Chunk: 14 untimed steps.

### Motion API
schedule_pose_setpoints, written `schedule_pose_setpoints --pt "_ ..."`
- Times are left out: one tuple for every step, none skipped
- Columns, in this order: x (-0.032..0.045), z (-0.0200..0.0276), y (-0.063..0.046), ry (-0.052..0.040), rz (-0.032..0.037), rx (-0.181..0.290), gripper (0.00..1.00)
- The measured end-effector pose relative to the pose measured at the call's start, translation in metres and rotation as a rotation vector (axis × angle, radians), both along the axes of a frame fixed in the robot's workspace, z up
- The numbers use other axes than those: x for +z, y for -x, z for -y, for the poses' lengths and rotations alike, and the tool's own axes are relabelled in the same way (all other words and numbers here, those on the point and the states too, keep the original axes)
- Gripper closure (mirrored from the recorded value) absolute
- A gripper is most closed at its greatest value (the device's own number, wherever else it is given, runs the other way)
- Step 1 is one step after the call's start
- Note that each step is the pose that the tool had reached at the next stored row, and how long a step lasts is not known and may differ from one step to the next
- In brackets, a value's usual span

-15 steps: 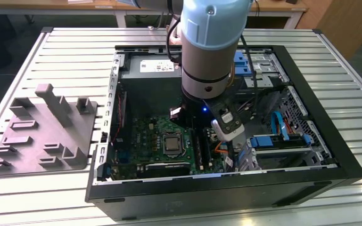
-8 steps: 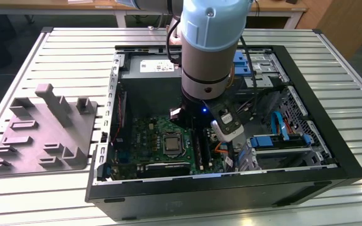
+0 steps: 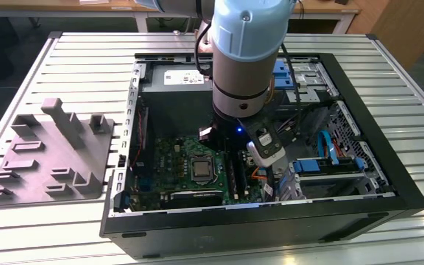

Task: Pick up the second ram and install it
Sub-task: 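Insert the second ram into the second slot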

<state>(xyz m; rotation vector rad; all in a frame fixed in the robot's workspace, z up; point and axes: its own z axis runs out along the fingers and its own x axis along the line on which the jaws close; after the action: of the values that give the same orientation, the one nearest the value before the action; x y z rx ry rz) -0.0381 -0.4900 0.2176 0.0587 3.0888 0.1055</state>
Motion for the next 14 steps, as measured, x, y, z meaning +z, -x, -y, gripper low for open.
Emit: schedule_pose_setpoints --pt "-0.0001 0.0000 0.0000 -0.0001 0.0000 0.000 0.89" --pt "-0.0001 0.0000 0.0000 -0.0004 0.0001 0.000 0.89" --pt "-0.0002 0.0000 0.0000 -0.0013 0.0001 0.000 0.89" --pt "-0.0005 0.0000 0.0001 -0.0033 0.0001 0.000 0.89" --pt "-0.0009 0.0001 0.0001 -0.0053 0.0001 0.000 0.89" --pt "-0.0013 0.0001 0.0000 -0.0078 0.0001 0.000 0.89" --pt "-0.0015 0.0001 0.0000 -0.0117 0.0000 0.000 0.89" --pt "-0.0016 0.0001 0.0000 -0.0157 0.0000 0.000 0.89" --pt "-0.0016 0.0001 0.0000 -0.0161 0.0001 0.000 0.89" --pt "-0.0016 0.0001 0.0000 -0.0164 0.0001 0.000 0.89" --pt "-0.0016 0.0000 0.0000 -0.0166 0.0001 0.000 0.89" --pt "-0.0019 0.0002 0.0000 -0.0188 0.0000 0.000 0.89" --pt "-0.0021 0.0002 0.0001 -0.0225 0.0000 0.000 0.89" --pt "-0.0023 0.0002 0.0001 -0.0263 0.0000 0.000 0.89"
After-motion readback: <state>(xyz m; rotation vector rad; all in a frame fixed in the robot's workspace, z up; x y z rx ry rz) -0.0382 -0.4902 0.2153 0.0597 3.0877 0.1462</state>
